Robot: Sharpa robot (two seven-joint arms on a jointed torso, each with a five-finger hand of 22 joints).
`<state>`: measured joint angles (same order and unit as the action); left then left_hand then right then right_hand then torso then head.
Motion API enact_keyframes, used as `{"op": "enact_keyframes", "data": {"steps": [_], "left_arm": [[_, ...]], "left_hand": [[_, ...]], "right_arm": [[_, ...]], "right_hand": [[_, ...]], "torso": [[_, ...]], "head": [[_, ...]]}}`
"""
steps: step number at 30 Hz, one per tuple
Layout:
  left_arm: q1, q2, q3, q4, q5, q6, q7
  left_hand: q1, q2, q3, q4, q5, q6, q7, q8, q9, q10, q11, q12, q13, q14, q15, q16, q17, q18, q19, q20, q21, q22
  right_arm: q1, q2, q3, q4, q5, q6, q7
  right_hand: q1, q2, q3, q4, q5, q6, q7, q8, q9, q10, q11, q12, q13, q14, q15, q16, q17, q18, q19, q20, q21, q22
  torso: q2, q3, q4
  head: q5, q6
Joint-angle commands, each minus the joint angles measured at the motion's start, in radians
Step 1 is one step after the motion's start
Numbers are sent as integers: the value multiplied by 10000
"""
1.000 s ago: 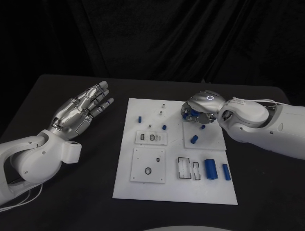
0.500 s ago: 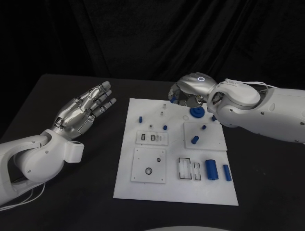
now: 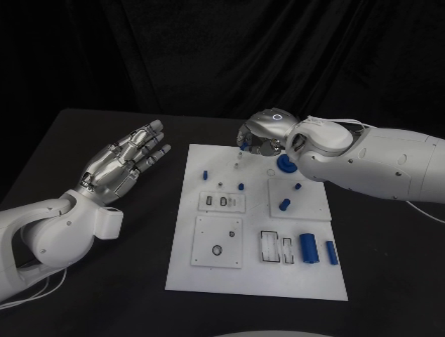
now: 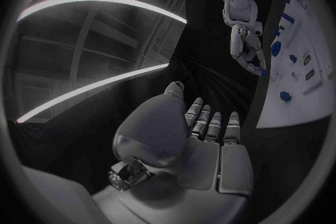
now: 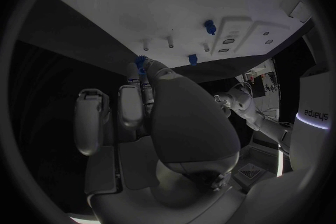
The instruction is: Assemble the parts on the task board
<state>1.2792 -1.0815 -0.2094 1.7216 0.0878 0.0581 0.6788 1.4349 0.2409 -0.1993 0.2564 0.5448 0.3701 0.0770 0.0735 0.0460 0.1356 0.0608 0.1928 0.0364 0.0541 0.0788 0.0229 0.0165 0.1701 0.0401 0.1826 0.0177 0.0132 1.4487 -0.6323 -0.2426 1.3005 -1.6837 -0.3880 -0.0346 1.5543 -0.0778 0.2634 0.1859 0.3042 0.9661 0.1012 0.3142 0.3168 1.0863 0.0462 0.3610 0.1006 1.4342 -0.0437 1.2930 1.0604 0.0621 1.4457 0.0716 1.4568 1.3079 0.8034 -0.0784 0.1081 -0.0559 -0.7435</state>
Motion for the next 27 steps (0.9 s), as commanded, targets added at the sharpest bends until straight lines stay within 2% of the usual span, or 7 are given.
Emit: {"op": "enact_keyframes", "data": {"steps": [1, 4, 8, 18, 23, 24, 27], "left_arm": [[24, 47, 5, 16, -22, 141, 998], [24, 90, 6, -7, -22, 154, 991], [24, 120, 6, -29, -22, 180, 959], [24, 162, 5, -85, -22, 206, 914], [24, 207, 5, -114, -22, 243, 883], [24, 216, 5, -118, -22, 253, 881], [24, 230, 5, -129, -22, 269, 878]], "left_hand": [[131, 2, 11, -94, 92, 37, 17, -11, 11, 52, 69, 52, 10, 56, 54, 52, 8, 77, -27, 91, 47, 13], [135, 4, 14, -98, 97, 56, 21, -7, 13, 66, 73, 70, 13, 75, 55, 61, 13, 77, -19, 93, 52, 16], [135, 5, 15, -99, 99, 57, 22, -7, 13, 66, 74, 71, 13, 76, 56, 62, 13, 77, -18, 94, 52, 16], [147, 10, 24, -110, 116, 57, 33, -6, 14, 66, 88, 65, 12, 87, 69, 67, 16, 77, -12, 105, 56, 18], [151, 12, 27, -115, 121, 55, 41, -7, 13, 69, 97, 68, 13, 93, 75, 71, 17, 77, -10, 111, 58, 19], [157, 11, 30, -122, 126, 55, 50, -7, 13, 66, 107, 63, 12, 95, 86, 72, 18, 76, -8, 119, 59, 19], [157, 11, 30, -122, 126, 55, 50, -7, 13, 66, 107, 63, 12, 95, 86, 72, 18, 76, -8, 119, 59, 19]], "right_arm": [[-45, 45, 17, -79, -149, 93, 102], [-69, 84, 22, -121, -156, 101, 97], [-84, 92, 24, -135, -160, 120, 77], [-97, 150, 27, -187, -162, 293, 26], [-112, 189, 27, -233, -162, 420, 26], [-119, 201, 27, -251, -162, 445, 27], [-144, 253, 27, -329, -162, 502, 32]], "right_hand": [[-59, -28, 18, -61, 34, -54, 23, -65, -6, 34, 13, -85, -11, 53, 42, 51, 13, -185, 38, -4, 48, 1150], [-61, -31, 25, -64, 36, -72, 23, -89, -3, 29, 18, -115, -17, 52, 39, 50, 15, -186, 42, -2, 50, 1156], [-71, -37, 31, -65, 34, -102, 29, -126, 0, 22, 25, -160, -26, 52, 41, 52, 24, -184, 36, 0, 44, 1152], [-105, -42, 39, -53, -8, -151, 34, -194, 8, 11, 40, -245, -40, 46, 43, 48, 25, -182, 31, 5, 37, 1152], [-118, -40, 47, -51, -45, -185, 35, -237, 12, 18, 42, -286, -43, 39, 38, 41, 18, -180, 27, 5, 32, 1151], [-130, -32, 57, -47, -70, -208, 37, -273, 18, 2, 50, -335, -50, 10, 38, -3, -50, -163, -21, 5, -13, 1098], [-132, -31, 63, -49, -82, -224, 34, -294, 20, -1, 49, -358, -52, 3, 35, -8, -52, -165, -19, 4, -11, 1104]], "torso": [[6, 11, -12], [13, 18, 14], [7, 14, 7], [-13, 3, -49], [-7, 16, -42], [-5, 19, -16], [-9, 21, -4]], "head": [[-1, -11], [-43, 1], [-35, -12], [33, -50], [17, -81], [-5, -99], [-32, -112]]}}
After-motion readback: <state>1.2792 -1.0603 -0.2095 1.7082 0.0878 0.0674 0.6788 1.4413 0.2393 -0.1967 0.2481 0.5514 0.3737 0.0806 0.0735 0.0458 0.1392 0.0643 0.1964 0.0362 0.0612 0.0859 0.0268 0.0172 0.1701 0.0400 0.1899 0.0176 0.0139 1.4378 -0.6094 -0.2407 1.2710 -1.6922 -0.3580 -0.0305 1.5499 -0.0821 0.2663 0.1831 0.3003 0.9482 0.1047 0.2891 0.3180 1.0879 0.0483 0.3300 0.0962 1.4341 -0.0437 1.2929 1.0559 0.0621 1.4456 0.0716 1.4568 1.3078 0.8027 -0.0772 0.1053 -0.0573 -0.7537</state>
